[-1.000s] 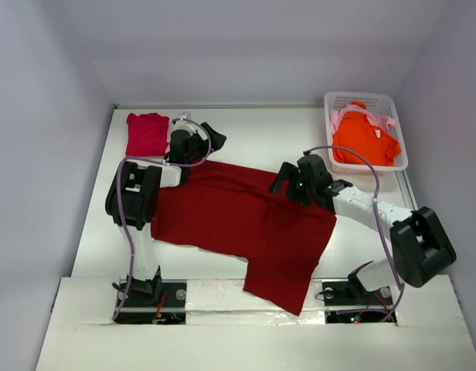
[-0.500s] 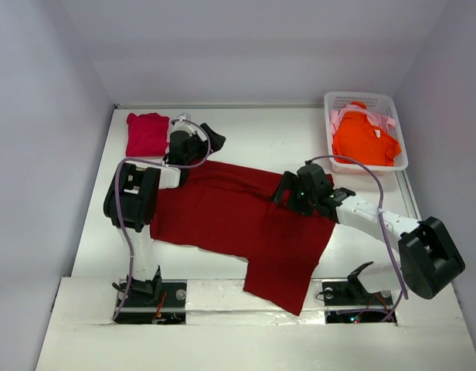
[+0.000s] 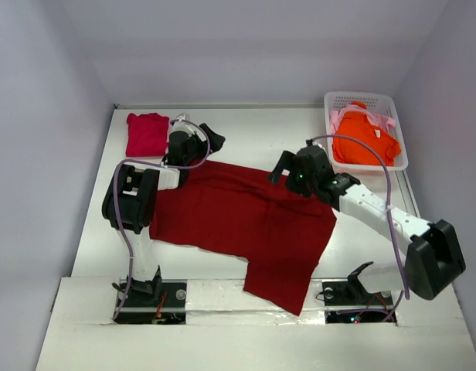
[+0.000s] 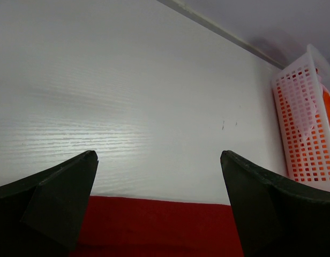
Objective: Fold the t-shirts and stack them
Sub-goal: Fold the tshirt
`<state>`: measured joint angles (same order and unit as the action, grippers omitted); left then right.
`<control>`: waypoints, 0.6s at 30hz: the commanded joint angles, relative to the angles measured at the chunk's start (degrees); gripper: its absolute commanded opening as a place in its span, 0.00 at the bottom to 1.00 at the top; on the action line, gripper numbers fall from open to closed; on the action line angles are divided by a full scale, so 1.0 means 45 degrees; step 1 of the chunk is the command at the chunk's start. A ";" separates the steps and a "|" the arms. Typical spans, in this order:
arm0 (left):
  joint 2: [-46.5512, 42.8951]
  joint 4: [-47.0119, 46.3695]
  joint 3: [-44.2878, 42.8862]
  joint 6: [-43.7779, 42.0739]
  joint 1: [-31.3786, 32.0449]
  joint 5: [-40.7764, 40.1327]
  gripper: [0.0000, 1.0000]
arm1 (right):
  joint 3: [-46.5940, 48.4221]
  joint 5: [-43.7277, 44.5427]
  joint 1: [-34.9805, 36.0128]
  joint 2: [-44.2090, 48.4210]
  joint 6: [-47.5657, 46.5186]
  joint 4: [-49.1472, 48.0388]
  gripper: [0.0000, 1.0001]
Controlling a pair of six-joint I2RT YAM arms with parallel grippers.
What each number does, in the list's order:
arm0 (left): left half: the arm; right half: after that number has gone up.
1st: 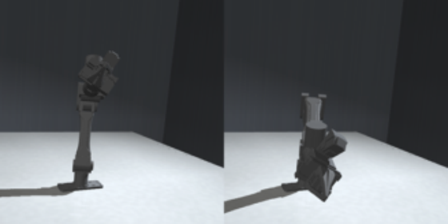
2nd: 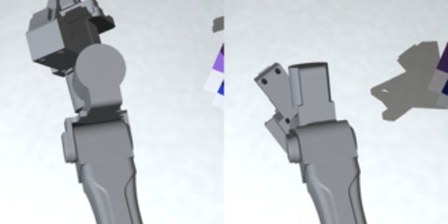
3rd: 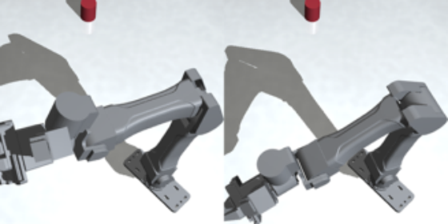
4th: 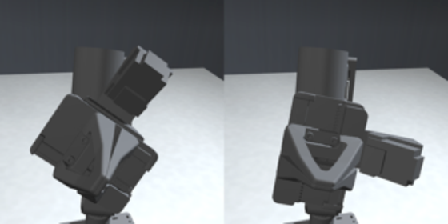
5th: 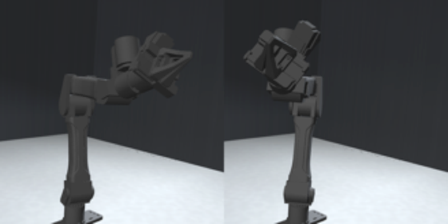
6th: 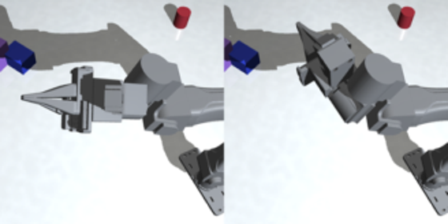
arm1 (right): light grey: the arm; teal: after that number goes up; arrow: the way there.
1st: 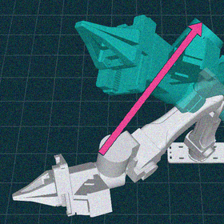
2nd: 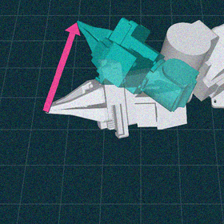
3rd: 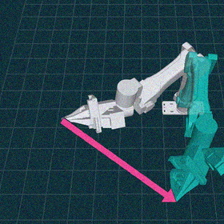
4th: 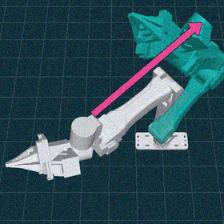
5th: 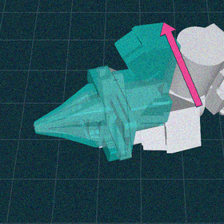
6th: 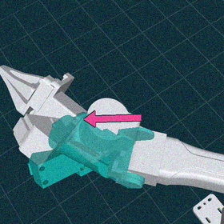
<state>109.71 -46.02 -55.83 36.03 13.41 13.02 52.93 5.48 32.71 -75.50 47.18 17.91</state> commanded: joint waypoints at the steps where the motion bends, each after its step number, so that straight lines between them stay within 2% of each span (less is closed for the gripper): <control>1: -0.0806 -0.0516 0.0181 -0.0272 -0.0011 -0.0080 0.99 | 0.0855 0.0132 0.0095 -0.0972 -0.0503 -0.0442 0.99; 9: -0.0591 -0.0359 0.0044 -0.0390 -0.0011 -0.0138 0.99 | 0.0778 -0.0728 0.0095 -0.3180 -0.0387 -0.1851 0.99; 18: -0.0650 -0.0515 0.0200 -0.0390 -0.0011 -0.0080 0.99 | -0.0315 -0.0826 0.0095 -0.2695 -0.0016 -0.2242 0.99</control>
<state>109.71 -46.00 -55.53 35.35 13.41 12.82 53.36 2.24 32.71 -90.43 46.15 10.94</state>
